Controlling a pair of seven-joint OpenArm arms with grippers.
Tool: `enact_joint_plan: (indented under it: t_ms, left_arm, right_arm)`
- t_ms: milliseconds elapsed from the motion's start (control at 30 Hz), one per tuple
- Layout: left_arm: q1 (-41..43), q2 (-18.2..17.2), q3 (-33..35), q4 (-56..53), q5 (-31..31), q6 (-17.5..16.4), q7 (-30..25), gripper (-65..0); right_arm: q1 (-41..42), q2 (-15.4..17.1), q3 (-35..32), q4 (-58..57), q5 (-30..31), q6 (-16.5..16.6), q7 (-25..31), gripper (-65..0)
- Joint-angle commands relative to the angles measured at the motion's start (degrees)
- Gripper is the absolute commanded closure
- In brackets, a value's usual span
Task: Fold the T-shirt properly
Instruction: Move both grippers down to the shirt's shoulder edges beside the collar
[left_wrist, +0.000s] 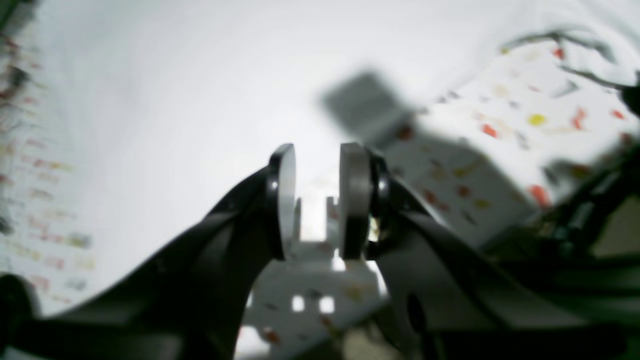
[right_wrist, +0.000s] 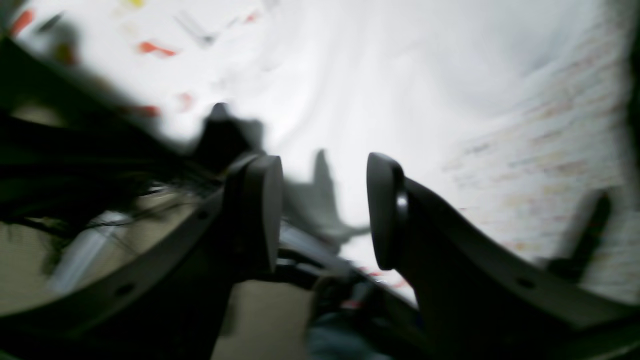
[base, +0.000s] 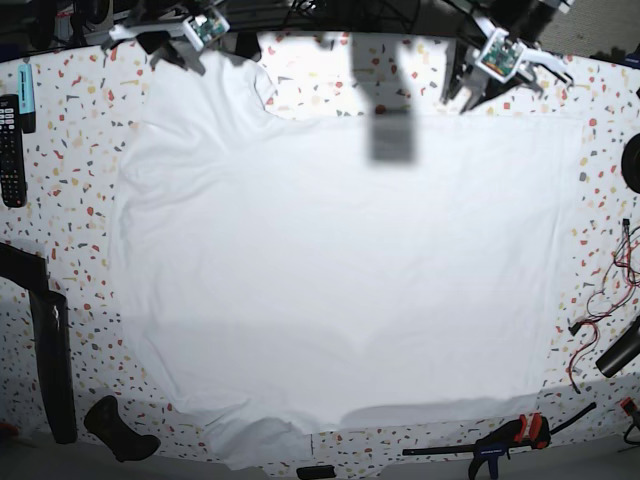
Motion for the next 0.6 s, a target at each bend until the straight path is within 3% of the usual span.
enact_joint_plan:
  t_ms: [0,133,300,367,500,567]
  left_arm:
    - [0.33,-0.98,0.00,2.82,-0.46,0.17,0.24,-15.0]
    - [0.31,-5.60,0.00,6.82,-0.57,0.17,2.91,-15.0]
    - [0.31,-10.16,0.00,6.80,-5.35,0.15,5.18,-15.0]
    - [0.28,-11.30,0.00,6.80,-5.49,0.09,5.16,-15.0]
    - [0.28,-13.99,0.00,6.27,0.07,-0.31,5.22,-17.4]
    - [0.28,-15.32,0.00,5.31,0.37,-0.31,4.87,-21.2]
  right_arm:
    - [-0.63,0.96,-0.02,2.10,-1.42,-0.48,-1.57,-27.8]
    - [-0.66,4.17,-0.09,3.43,-6.10,-0.44,-3.50,-27.8]
    - [-1.57,6.93,-0.09,3.41,-13.09,0.04,-3.58,-27.8]
    - [-2.54,7.85,-0.09,3.41,-15.72,2.58,-3.67,-27.8]
    - [-3.89,9.62,-0.09,3.37,-15.30,10.45,-3.52,-27.8]
    - [-3.72,9.62,-0.09,2.93,-15.17,10.45,-3.45,-27.8]
